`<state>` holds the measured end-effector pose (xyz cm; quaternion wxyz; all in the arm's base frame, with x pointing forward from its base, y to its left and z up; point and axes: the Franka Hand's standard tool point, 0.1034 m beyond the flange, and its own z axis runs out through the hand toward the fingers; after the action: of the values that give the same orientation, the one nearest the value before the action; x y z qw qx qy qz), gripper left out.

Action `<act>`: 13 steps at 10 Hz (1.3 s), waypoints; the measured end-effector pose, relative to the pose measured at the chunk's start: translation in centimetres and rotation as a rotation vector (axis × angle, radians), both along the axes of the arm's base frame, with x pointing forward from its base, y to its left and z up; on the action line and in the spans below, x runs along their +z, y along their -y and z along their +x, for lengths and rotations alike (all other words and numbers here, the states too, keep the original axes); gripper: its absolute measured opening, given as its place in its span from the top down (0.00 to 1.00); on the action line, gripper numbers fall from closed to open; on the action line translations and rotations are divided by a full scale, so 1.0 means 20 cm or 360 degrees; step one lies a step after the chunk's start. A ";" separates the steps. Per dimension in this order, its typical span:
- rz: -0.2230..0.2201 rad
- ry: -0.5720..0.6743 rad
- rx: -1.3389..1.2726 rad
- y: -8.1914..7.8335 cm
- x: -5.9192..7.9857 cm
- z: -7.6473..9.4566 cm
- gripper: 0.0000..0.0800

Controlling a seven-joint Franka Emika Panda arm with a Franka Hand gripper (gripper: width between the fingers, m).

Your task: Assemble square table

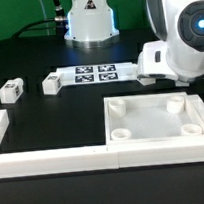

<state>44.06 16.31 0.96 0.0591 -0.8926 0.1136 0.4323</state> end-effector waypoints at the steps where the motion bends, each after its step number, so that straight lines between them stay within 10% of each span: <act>1: 0.0005 -0.0003 -0.0006 0.03 0.06 0.02 0.64; 5: 0.0042 -0.0055 0.0024 0.09 0.34 0.15 0.64; 10: 0.0006 0.0235 -0.0019 0.06 0.30 0.23 0.64; 13: 0.0011 0.0462 -0.0024 0.11 0.45 0.34 0.64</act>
Offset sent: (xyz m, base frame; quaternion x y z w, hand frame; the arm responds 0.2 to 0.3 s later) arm 0.0235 -0.0222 0.0653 -0.0419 -0.0289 -0.0344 0.9981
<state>50.89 14.02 9.92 0.0812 -0.9446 0.1092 0.2986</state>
